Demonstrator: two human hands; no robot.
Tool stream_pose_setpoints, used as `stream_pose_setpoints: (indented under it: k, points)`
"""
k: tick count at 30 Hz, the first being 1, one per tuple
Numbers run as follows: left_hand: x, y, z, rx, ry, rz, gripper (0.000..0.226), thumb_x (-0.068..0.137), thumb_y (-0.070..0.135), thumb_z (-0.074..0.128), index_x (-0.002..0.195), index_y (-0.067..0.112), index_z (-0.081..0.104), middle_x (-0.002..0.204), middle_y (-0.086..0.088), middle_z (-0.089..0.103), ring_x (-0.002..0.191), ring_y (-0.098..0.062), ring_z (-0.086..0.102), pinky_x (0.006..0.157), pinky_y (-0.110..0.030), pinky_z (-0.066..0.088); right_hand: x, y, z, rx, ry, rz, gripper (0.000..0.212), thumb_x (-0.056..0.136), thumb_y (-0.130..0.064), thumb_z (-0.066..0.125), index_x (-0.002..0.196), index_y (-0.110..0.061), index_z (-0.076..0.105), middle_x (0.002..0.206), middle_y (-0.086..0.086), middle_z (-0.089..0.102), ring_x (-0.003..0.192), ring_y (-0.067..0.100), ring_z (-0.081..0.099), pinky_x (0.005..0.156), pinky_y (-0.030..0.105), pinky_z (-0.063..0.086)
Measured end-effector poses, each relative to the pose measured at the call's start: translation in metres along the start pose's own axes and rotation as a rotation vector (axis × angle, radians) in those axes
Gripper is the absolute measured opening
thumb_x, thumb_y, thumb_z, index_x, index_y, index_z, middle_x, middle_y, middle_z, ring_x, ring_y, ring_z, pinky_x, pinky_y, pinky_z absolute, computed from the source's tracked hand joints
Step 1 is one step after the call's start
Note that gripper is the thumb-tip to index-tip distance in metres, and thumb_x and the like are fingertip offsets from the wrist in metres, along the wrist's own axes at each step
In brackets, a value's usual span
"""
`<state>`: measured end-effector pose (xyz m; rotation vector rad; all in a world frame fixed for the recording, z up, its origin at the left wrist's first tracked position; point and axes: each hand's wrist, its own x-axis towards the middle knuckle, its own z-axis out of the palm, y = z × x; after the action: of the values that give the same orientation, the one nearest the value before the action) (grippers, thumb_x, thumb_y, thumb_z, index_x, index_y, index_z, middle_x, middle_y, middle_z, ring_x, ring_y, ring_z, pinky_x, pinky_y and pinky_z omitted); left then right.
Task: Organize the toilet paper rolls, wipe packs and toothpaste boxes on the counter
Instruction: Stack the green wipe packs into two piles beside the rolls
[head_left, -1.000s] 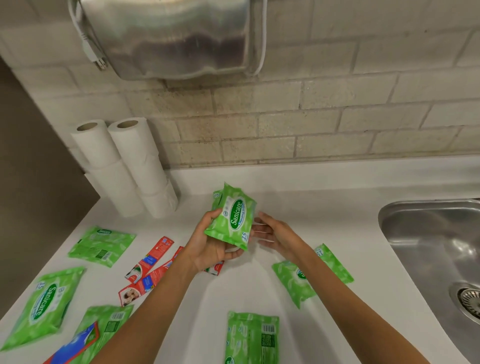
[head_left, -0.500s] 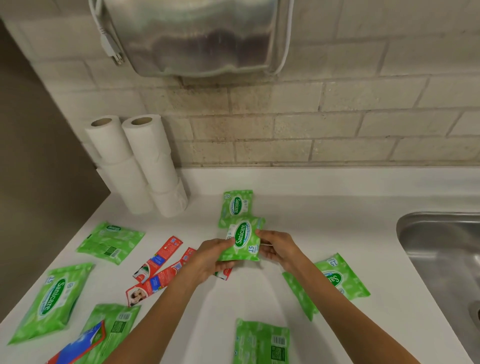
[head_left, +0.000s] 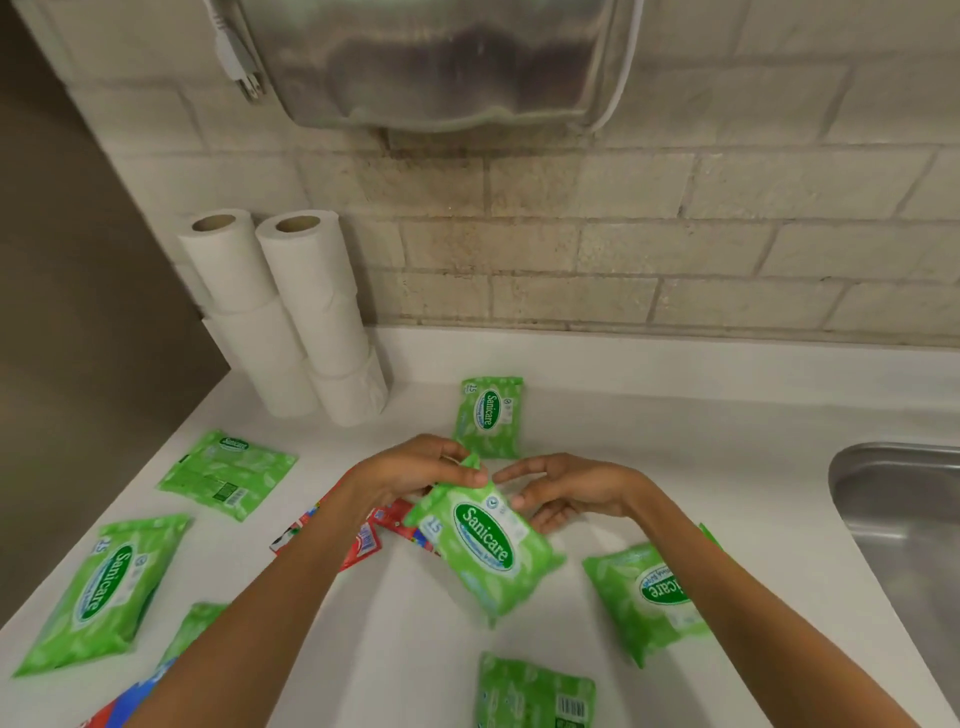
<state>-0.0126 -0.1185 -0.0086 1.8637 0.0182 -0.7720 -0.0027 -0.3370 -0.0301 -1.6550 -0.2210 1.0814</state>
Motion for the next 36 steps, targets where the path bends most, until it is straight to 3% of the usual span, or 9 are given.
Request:
stream_pose_setpoints:
  k: [3,6,10,13,18,23,27,30,36]
  points:
    - [0.011,0.011,0.002,0.145,0.073,0.003,0.051,0.073,0.032,0.076,0.115,0.009,0.059,0.109,-0.006,0.065,0.099,-0.019,0.063,0.09,-0.03,0.05,0.003,-0.003,0.01,-0.107,-0.028,0.006,0.035,0.08,-0.016,0.071,0.114,-0.015,0.062,0.077,-0.005,0.067,0.066,0.007,0.06,0.064,0.017,0.055]
    - [0.019,0.016,0.002,0.145,0.136,0.025,0.036,0.072,0.037,0.075,0.099,0.015,0.065,0.097,0.0,0.067,0.087,-0.013,0.065,0.077,-0.023,0.051,0.005,0.005,0.013,-0.055,0.029,-0.021,0.031,0.082,-0.017,0.07,0.111,-0.009,0.063,0.08,0.001,0.061,0.064,0.007,0.056,0.062,0.016,0.053]
    - [0.023,0.007,-0.002,-0.198,0.279,0.038,0.044,0.084,0.04,0.062,0.11,0.005,0.064,0.1,-0.011,0.07,0.083,-0.02,0.065,0.077,-0.03,0.051,0.004,0.015,0.01,0.128,0.101,-0.057,0.011,0.085,-0.019,0.066,0.095,-0.017,0.065,0.086,0.001,0.068,0.069,0.009,0.063,0.064,0.019,0.054]
    - [0.019,-0.012,0.004,-0.42,0.288,0.017,0.046,0.085,0.04,0.06,0.116,0.006,0.058,0.097,-0.008,0.069,0.087,-0.021,0.064,0.077,-0.03,0.052,0.008,0.021,0.007,0.209,0.185,-0.075,0.018,0.084,-0.023,0.066,0.1,-0.015,0.066,0.093,0.004,0.07,0.077,0.014,0.065,0.07,0.022,0.056]
    - [0.013,-0.047,0.033,-0.555,0.22,-0.041,0.041,0.082,0.029,0.067,0.113,0.005,0.056,0.106,-0.015,0.07,0.092,-0.025,0.069,0.07,-0.03,0.059,0.022,0.02,0.007,0.406,0.362,-0.099,0.025,0.086,-0.026,0.065,0.104,-0.009,0.064,0.083,0.003,0.073,0.066,0.01,0.07,0.056,0.02,0.054]
    - [0.025,-0.051,0.034,-0.581,0.345,-0.023,0.022,0.083,0.022,0.067,0.098,0.007,0.061,0.089,-0.008,0.071,0.076,-0.016,0.068,0.06,-0.021,0.057,0.037,0.013,0.006,0.305,0.441,-0.079,0.036,0.084,-0.033,0.066,0.105,-0.004,0.065,0.078,0.004,0.069,0.062,0.011,0.065,0.056,0.02,0.053]
    - [0.043,-0.04,0.02,-0.553,0.47,0.003,0.024,0.083,0.022,0.067,0.099,0.006,0.061,0.087,-0.007,0.07,0.074,-0.015,0.066,0.053,-0.018,0.055,0.047,0.004,-0.007,0.246,0.652,-0.149,0.039,0.083,-0.026,0.068,0.113,-0.001,0.061,0.074,0.005,0.064,0.054,0.011,0.056,0.048,0.017,0.045]
    - [0.06,-0.027,0.009,-0.514,0.562,0.023,0.029,0.084,0.02,0.067,0.105,0.002,0.059,0.093,-0.011,0.067,0.07,-0.014,0.063,0.046,-0.015,0.051,0.055,-0.003,-0.021,0.196,0.761,-0.17,0.043,0.083,-0.024,0.069,0.119,-0.004,0.057,0.088,0.01,0.063,0.066,0.017,0.058,0.06,0.024,0.047]
    - [0.091,-0.013,-0.004,-0.452,0.641,0.046,0.036,0.083,0.02,0.067,0.11,-0.003,0.058,0.101,-0.014,0.063,0.073,-0.017,0.061,0.052,-0.018,0.052,0.074,-0.006,-0.034,0.05,0.854,-0.139,0.045,0.085,-0.029,0.065,0.123,-0.006,0.058,0.106,0.01,0.066,0.094,0.018,0.057,0.094,0.04,0.048]
